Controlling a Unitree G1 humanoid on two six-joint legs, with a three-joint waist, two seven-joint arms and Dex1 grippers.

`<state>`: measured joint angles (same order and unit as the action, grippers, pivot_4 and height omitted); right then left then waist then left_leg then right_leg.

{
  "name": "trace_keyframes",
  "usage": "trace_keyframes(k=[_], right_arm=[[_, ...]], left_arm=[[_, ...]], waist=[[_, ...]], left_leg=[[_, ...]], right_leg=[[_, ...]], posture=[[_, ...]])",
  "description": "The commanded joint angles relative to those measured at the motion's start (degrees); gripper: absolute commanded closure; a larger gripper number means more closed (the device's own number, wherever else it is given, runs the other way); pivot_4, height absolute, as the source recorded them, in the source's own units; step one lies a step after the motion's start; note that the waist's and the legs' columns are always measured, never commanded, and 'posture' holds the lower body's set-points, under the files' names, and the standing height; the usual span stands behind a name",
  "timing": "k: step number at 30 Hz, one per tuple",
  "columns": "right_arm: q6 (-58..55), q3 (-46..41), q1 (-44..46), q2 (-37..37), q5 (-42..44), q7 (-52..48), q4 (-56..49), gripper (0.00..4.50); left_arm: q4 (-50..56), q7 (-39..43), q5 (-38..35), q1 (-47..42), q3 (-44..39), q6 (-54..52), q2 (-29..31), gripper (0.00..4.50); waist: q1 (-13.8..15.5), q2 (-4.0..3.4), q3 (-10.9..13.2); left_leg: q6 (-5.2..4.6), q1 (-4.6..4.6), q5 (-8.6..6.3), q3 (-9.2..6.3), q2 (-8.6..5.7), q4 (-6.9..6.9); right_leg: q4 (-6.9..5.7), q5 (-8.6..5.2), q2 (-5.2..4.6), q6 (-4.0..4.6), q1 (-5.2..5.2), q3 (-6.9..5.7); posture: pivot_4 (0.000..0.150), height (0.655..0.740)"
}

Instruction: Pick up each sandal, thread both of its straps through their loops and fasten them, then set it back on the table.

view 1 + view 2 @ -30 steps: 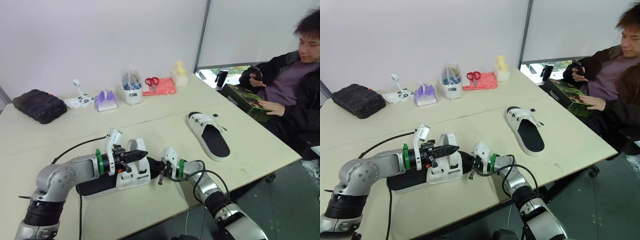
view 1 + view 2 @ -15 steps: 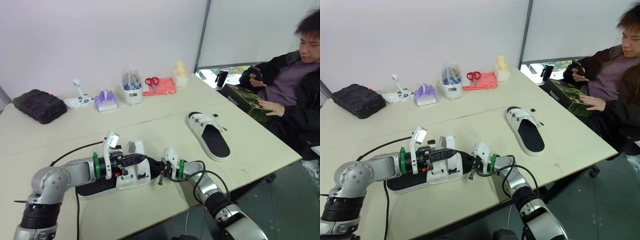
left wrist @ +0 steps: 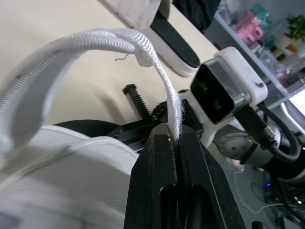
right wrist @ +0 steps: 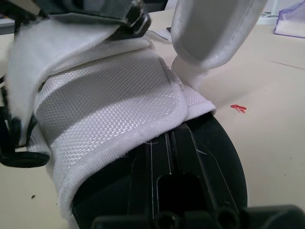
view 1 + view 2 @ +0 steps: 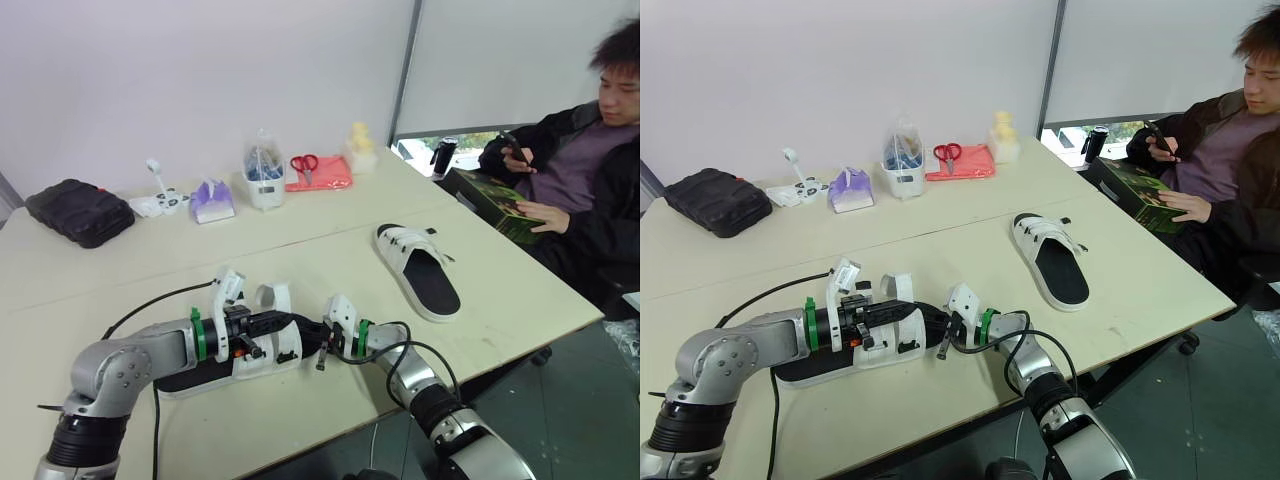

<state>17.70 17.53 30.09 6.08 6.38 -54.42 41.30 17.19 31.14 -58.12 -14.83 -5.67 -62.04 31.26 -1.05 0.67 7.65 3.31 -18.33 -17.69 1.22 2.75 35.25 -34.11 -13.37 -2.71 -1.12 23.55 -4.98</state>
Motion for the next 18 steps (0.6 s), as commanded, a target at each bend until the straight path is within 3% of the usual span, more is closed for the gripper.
trace_keyframes(k=[1, 11, 18], right_arm=[[-7.31, 3.39, -6.05, 2.56, -6.17, 0.67, 9.02, 4.5], [-7.21, 3.41, -5.63, 2.36, -6.18, 0.65, 9.44, 4.5], [-7.15, 3.42, -5.37, 2.35, -6.23, 0.58, 9.7, 4.5]], left_arm=[[3.05, 0.43, -0.04, 1.86, 0.23, -0.58, 0.8, 4.45], [3.54, 5.62, 15.49, 6.7, 5.54, 13.85, 5.16, 4.45], [6.03, 10.13, 17.69, 8.4, 5.92, 17.39, 6.58, 4.45]], waist=[[0.0, -0.02, 0.0], [-0.01, -0.18, -0.06], [-0.04, -0.18, -0.07]], left_leg=[[0.0, 0.0, 0.0, 0.0, 0.0, 0.0], [0.0, 0.02, -0.05, 0.0, 0.04, -0.02], [-0.01, -0.02, -0.06, 0.04, 0.06, -0.01]], right_leg=[[0.0, 0.0, 0.0, 0.0, 0.0, 0.0], [0.04, -0.01, -0.02, 0.02, 0.29, 0.0], [0.05, -0.01, -0.04, 0.02, 0.45, 0.0]], posture=[[0.15, 0.74], [0.15, 0.74], [0.15, 0.74]])
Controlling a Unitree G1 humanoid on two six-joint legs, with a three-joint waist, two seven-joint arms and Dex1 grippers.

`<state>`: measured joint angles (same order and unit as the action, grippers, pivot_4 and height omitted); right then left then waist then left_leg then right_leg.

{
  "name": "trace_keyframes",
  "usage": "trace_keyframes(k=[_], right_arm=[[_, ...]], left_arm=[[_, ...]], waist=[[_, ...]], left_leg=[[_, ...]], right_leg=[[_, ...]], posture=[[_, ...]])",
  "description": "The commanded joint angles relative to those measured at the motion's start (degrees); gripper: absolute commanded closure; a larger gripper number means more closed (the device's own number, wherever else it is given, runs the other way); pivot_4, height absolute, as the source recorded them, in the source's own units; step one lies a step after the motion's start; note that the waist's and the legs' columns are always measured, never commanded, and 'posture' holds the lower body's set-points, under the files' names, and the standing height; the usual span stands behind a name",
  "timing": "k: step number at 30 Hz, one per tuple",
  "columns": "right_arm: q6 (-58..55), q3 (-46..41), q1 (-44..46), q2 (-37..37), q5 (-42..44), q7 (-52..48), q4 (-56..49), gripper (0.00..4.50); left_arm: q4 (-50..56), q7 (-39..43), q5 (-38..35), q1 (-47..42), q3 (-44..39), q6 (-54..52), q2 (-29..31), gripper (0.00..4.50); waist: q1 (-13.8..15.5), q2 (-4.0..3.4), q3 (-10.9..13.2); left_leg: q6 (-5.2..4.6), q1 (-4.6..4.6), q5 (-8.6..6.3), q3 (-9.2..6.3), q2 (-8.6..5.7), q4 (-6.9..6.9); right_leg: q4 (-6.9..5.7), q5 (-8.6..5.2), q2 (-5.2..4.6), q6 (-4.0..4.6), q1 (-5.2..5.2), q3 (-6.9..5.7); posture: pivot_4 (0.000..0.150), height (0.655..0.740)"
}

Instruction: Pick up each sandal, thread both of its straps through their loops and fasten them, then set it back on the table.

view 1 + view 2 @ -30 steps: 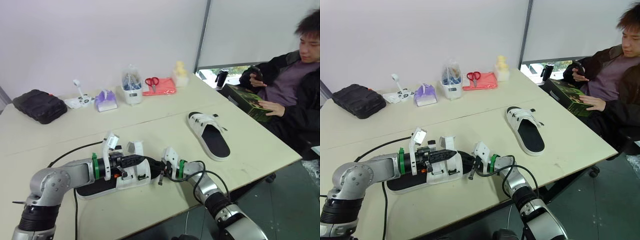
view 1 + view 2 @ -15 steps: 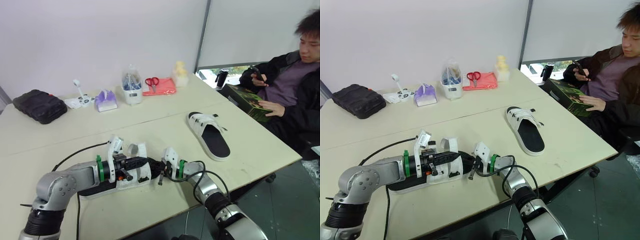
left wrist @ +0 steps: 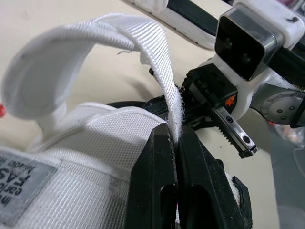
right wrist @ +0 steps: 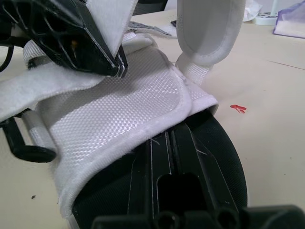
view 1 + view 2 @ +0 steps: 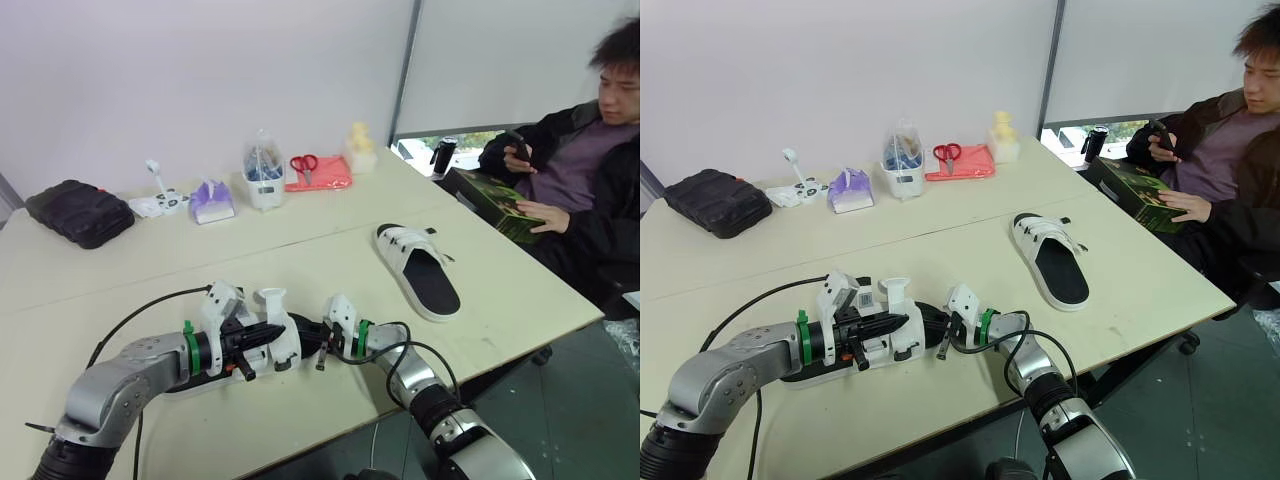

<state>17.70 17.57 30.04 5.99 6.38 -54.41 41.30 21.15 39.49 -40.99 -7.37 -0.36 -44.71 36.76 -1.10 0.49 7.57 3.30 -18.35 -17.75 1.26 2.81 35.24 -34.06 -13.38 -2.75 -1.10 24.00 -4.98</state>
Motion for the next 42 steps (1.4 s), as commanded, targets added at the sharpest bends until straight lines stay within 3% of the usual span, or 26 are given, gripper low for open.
trace_keyframes(k=[1, 9, 12, 18, 22, 36, 42], right_arm=[[-7.14, 3.35, -5.3, 2.44, -6.22, 0.56, 9.73, 4.5], [-7.17, 3.34, -5.24, 2.47, -6.27, 0.6, 9.86, 4.5], [-7.19, 3.32, -5.16, 2.48, -6.28, 0.63, 9.95, 4.5], [-7.08, 3.41, -4.99, 2.47, -6.43, 0.64, 10.19, 4.5], [-7.06, 3.38, -4.97, 2.39, -6.41, 0.67, 10.23, 4.5], [-7.06, 3.36, -5.37, 2.51, -6.37, 0.88, 10.06, 4.5], [-7.05, 3.35, -5.14, 2.3, -6.36, 0.92, 10.22, 4.5]], left_arm=[[2.26, 1.98, 0.67, 1.05, 0.72, 0.13, 1.16, 4.45], [4.41, 2.72, 3.62, 1.1, 2.22, 2.7, 0.99, 4.45], [3.51, 0.39, 0.43, -0.61, -0.64, 0.26, -1.74, 4.45], [-0.64, -6.77, -12.6, -7.94, -9.83, -9.31, -7.62, 4.45], [-1.31, -6.11, -10.94, -7.61, -8.72, -9.53, -6.83, 4.45], [-1.0, -5.74, -12.72, -4.57, -8.85, -12.65, -5.71, 4.45], [0.33, -3.87, -8.12, -2.42, -5.15, -9.39, -4.06, 4.45]], waist=[[0.02, -0.01, 0.0], [0.02, 0.0, 0.0], [0.07, 0.01, 0.0], [0.07, 0.2, 0.02], [-0.12, 0.1, 0.03], [0.01, 0.13, 0.04], [-0.01, 0.1, 0.03]], left_leg=[[-0.01, 0.01, -0.01, 0.0, 0.0, 0.0], [-0.02, 0.0, -0.01, 0.0, 0.0, 0.0], [-0.02, 0.0, -0.01, 0.0, 0.01, 0.01], [-0.04, -0.06, 0.0, -0.02, -0.03, 0.02], [-0.14, 0.0, -0.07, 0.02, -0.08, 0.0], [-0.14, 0.0, -0.07, -0.03, -0.05, 0.03], [-0.13, 0.01, -0.07, -0.02, -0.02, 0.02]], right_leg=[[0.0, 0.0, 0.01, 0.0, 0.01, 0.0], [0.01, 0.0, 0.0, 0.0, 0.08, 0.0], [0.01, 0.0, 0.01, 0.0, 0.07, 0.0], [0.01, 0.01, 0.06, -0.02, 0.0, -0.02], [0.01, 0.01, 0.07, -0.04, -0.41, -0.01], [-0.01, 0.0, 0.08, -0.01, -0.35, -0.01], [-0.01, 0.0, 0.05, -0.01, -0.3, -0.01]], posture=[[0.15, 0.74], [0.15, 0.74], [0.15, 0.74], [0.15, 0.74], [0.15, 0.74], [0.15, 0.74], [0.15, 0.74]])
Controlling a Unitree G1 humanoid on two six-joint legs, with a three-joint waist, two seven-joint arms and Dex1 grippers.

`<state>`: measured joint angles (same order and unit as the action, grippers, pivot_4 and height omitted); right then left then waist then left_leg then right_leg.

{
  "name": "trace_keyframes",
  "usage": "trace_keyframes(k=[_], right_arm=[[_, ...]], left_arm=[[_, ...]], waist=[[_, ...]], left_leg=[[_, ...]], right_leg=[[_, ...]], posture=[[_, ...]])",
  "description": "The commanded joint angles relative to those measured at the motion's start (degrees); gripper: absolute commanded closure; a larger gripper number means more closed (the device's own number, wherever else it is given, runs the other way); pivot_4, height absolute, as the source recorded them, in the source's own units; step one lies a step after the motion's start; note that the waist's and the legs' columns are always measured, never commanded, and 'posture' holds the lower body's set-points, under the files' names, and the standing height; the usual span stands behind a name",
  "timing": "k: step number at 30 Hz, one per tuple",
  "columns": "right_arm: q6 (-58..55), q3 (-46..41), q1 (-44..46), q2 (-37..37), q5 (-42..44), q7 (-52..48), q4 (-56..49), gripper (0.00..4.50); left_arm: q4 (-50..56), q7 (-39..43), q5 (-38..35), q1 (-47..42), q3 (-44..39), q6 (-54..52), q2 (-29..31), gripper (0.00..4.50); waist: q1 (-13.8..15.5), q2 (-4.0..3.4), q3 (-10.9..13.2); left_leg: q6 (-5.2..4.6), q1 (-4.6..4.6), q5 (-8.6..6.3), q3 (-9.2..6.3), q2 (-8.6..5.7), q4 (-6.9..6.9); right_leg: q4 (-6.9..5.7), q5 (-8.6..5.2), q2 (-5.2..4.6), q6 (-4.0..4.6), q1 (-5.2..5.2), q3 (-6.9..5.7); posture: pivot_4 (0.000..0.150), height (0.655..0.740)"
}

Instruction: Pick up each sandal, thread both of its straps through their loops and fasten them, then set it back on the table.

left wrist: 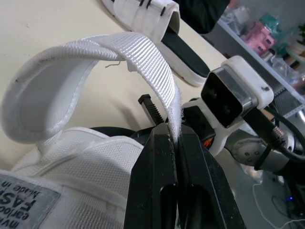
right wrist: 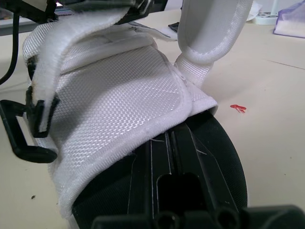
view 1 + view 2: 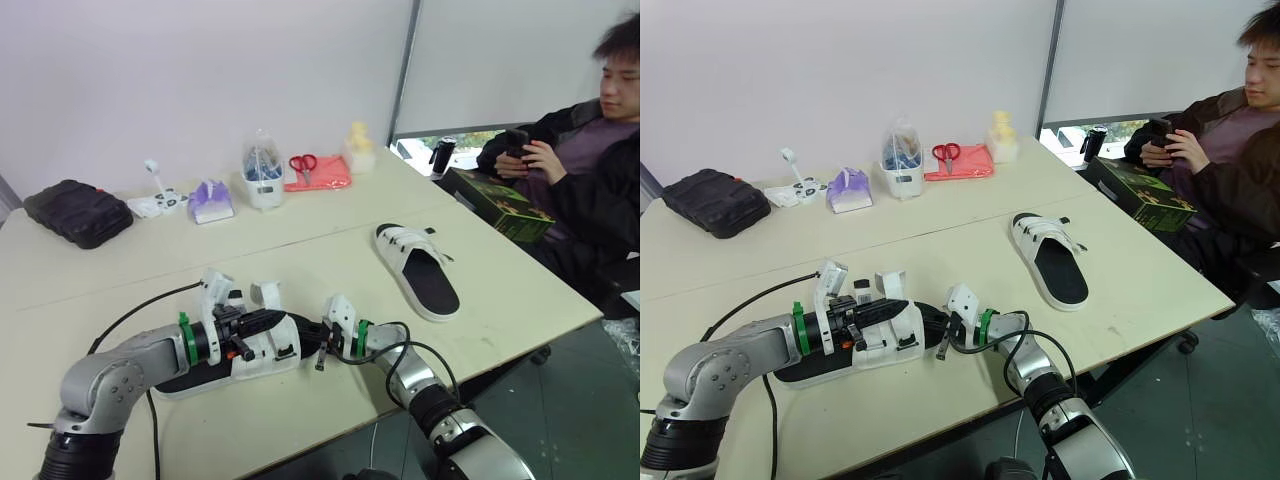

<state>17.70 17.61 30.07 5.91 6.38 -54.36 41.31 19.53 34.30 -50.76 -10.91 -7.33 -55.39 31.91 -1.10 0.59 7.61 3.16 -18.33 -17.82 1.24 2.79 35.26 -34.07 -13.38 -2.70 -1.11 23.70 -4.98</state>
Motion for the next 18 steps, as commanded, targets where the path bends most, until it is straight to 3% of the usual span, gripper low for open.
trace_keyframes(k=[1, 9, 18], right_arm=[[-7.04, 3.32, -5.19, 2.39, -6.36, 0.86, 10.21, 4.5], [-7.07, 3.31, -5.24, 2.39, -6.37, 0.88, 10.39, 4.5], [-7.03, 3.26, -5.21, 2.24, -6.38, 1.15, 10.51, 4.5]], left_arm=[[2.04, 1.51, 1.5, 1.32, 1.8, 1.23, 0.79, 4.45], [2.01, 2.28, 4.52, 0.72, 3.45, 3.7, 1.23, 4.45], [3.7, 7.64, 9.77, 2.62, 8.49, 7.3, 5.56, 4.45]], waist=[[0.0, 0.0, 0.0], [0.02, 0.0, -0.01], [-0.03, -0.04, -0.03]], left_leg=[[0.0, 0.0, 0.0, 0.0, 0.01, 0.0], [0.0, -0.02, 0.0, 0.01, 0.01, 0.0], [0.0, -0.01, 0.0, 0.02, 0.02, 0.0]], right_leg=[[0.01, 0.0, 0.0, 0.0, 0.05, 0.0], [0.01, 0.0, -0.02, 0.0, 0.23, 0.0], [0.01, 0.0, -0.02, 0.0, 0.31, 0.01]], posture=[[0.15, 0.74], [0.15, 0.74], [0.15, 0.74]])
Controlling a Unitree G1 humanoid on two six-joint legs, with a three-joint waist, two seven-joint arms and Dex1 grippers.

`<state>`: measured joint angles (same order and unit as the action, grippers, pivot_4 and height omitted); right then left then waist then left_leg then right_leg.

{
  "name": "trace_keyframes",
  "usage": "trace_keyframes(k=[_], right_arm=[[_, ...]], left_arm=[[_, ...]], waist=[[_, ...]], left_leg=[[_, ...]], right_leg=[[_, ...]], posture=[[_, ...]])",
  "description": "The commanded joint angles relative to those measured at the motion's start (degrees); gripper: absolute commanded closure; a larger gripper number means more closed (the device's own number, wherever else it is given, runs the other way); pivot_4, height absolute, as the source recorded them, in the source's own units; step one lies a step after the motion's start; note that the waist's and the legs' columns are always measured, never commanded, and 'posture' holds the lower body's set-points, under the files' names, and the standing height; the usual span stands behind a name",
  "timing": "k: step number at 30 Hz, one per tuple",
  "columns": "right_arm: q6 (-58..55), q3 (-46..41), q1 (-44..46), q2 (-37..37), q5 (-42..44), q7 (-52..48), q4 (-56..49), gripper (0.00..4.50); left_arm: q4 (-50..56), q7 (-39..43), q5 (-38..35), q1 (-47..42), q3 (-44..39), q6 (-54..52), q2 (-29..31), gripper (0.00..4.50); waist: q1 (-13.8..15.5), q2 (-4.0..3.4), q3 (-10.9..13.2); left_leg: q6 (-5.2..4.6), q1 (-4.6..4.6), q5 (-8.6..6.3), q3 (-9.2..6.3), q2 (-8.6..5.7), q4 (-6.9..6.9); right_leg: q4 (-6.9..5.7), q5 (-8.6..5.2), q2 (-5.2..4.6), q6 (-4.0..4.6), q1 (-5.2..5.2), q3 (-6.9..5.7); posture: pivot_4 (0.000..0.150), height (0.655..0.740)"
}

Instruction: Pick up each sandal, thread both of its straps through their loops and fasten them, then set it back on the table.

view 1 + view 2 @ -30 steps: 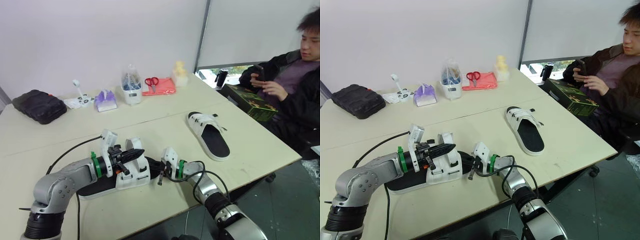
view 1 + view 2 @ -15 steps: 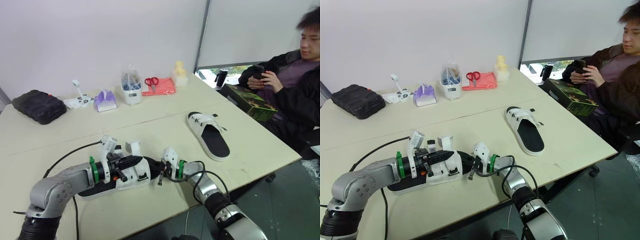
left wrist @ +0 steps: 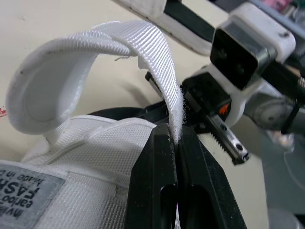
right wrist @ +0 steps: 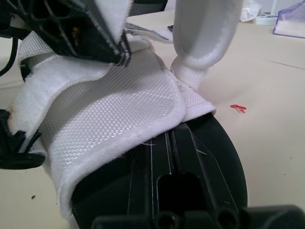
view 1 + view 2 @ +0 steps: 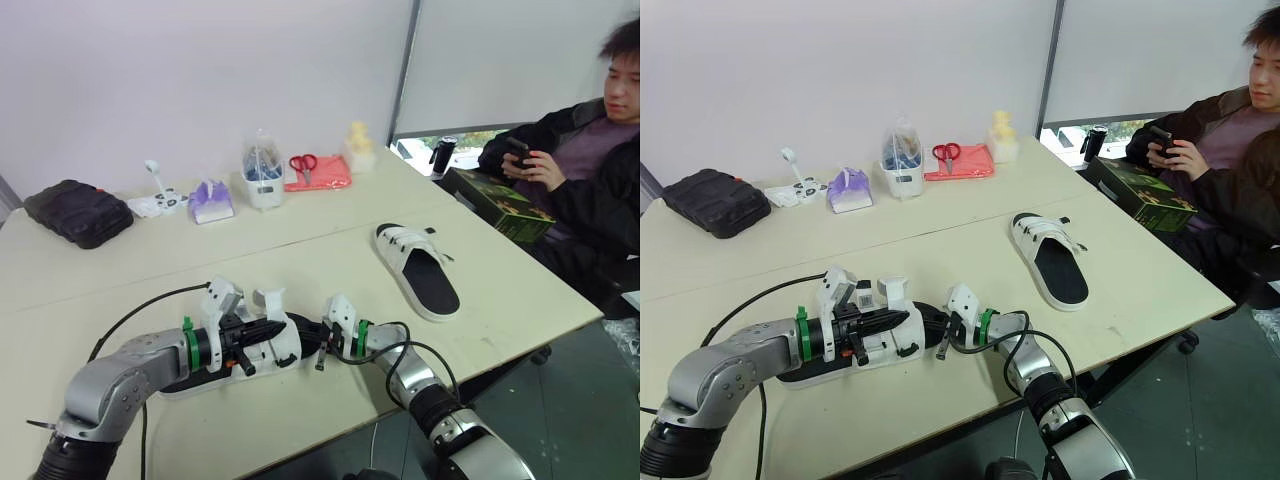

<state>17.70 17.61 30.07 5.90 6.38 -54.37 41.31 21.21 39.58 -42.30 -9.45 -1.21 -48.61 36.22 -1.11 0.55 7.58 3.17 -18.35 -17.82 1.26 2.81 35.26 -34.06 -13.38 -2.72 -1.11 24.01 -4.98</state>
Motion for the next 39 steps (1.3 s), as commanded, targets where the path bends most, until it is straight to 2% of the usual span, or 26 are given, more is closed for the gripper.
trace_keyframes(k=[1, 13, 20, 26, 33, 34, 35, 39], right_arm=[[-7.04, 3.27, -5.21, 2.22, -6.38, 1.19, 10.5, 4.5], [-7.03, 3.35, -5.21, 2.04, -6.4, 1.15, 10.57, 4.5], [-7.0, 3.38, -5.22, 1.95, -6.44, 1.25, 10.66, 4.5], [-7.03, 3.38, -5.37, 1.93, -6.43, 1.32, 10.6, 4.5], [-7.03, 3.38, -5.29, 1.89, -6.44, 1.37, 10.78, 4.5], [-7.06, 3.38, -5.28, 1.89, -6.42, 1.34, 10.78, 4.5], [-7.1, 3.39, -5.29, 1.9, -6.42, 1.3, 10.77, 4.5], [-7.15, 3.44, -5.68, 1.98, -6.38, 1.12, 10.42, 4.5]], left_arm=[[2.08, 2.68, 1.79, 1.22, 2.7, 0.93, 1.5, 4.45], [6.42, 5.23, 0.47, 1.25, 3.1, 0.58, 1.98, 4.45], [2.8, 5.57, 11.36, 1.24, 7.13, 9.37, 3.87, 4.45], [2.46, 5.86, 15.84, -0.32, 8.53, 15.31, 2.07, 4.45], [4.05, 7.79, 12.36, 0.94, 6.01, 11.33, 2.62, 4.45], [4.14, 7.73, 11.27, 1.13, 5.06, 10.35, 2.55, 3.94], [4.44, 7.1, 10.03, 1.34, 3.69, 9.33, 2.13, 3.71], [7.72, 4.69, 4.8, 3.93, -1.6, 4.87, 1.98, 1.72]], waist=[[-0.01, 0.0, 0.0], [-0.01, -0.03, -0.01], [-0.01, -0.05, -0.01], [0.1, -0.06, 0.0], [0.05, -0.06, 0.0], [0.04, -0.05, 0.0], [0.02, -0.05, 0.0], [-0.07, 0.0, 0.02]], left_leg=[[0.0, 0.0, 0.0, 0.0, 0.0, 0.0], [0.0, 0.0, 0.0, 0.0, 0.01, 0.0], [0.0, 0.01, 0.0, 0.01, -0.01, 0.0], [0.0, -0.01, 0.0, 0.01, 0.03, 0.0], [0.0, -0.01, 0.0, 0.01, 0.03, 0.0], [0.0, -0.01, 0.0, 0.02, 0.03, 0.0], [0.0, -0.01, 0.0, 0.02, 0.03, 0.0], [-0.01, -0.02, 0.0, 0.01, 0.04, 0.0]], right_leg=[[0.0, 0.0, 0.0, 0.0, 0.0, 0.0], [0.01, 0.0, 0.0, 0.0, 0.05, 0.0], [0.01, 0.0, 0.01, 0.0, 0.07, 0.0], [0.01, 0.0, 0.0, 0.0, 0.12, 0.01], [0.01, 0.0, 0.0, 0.0, 0.14, 0.0], [0.01, 0.0, 0.0, 0.0, 0.16, 0.0], [0.01, 0.0, 0.0, 0.0, 0.18, 0.0], [0.0, 0.0, 0.03, 0.0, 0.22, 0.0]], posture=[[0.15, 0.74], [0.15, 0.74], [0.15, 0.74], [0.15, 0.74], [0.15, 0.74], [0.15, 0.74], [0.15, 0.74], [0.15, 0.74]])
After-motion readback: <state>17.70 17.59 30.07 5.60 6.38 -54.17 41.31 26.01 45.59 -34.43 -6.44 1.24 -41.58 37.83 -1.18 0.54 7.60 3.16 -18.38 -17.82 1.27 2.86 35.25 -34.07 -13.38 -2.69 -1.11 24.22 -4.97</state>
